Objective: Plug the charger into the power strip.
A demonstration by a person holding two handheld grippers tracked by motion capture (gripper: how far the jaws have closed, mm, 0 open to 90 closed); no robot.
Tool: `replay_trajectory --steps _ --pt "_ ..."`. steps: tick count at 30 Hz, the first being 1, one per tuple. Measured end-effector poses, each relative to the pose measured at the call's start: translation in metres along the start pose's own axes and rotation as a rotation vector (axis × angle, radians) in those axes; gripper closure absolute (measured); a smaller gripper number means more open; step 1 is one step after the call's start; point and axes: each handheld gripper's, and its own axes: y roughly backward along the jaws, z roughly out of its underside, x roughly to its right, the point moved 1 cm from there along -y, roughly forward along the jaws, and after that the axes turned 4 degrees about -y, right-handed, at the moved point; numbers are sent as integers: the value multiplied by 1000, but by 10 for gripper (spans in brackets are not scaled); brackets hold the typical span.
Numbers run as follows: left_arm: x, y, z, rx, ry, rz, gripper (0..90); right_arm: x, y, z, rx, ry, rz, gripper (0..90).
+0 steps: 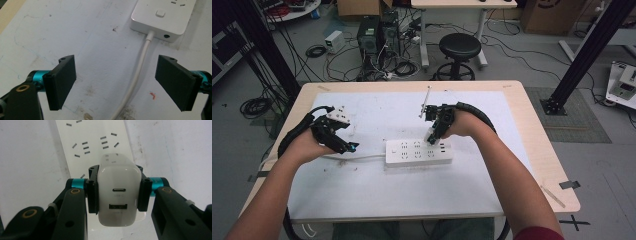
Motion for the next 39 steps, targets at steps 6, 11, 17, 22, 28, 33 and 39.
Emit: replay_trajectory --steps 6,11,17,22,28,33,39 --pt "0 -1 0 -4 -1 5 171 1 -3 -2 -18 23 -5 632" --pt "1 -1 0 -2 -4 1 171 1 -6 -5 -50 51 2 632" --pt "2 -1 -1 -11 -10 2 171 -3 -7 -10 -82 121 28 633" --pt "3 -3 -2 -6 -9 6 171 -7 -9 -16 -115 179 44 633" --pt "4 -6 -3 -12 -10 9 171 -11 -12 -24 -164 231 64 634" --pt "4 -7 -4 -10 -9 11 171 -14 -13 -29 -202 239 73 634" --pt "7 -8 -4 -10 -16 14 171 -13 -21 -27 -205 230 69 636"
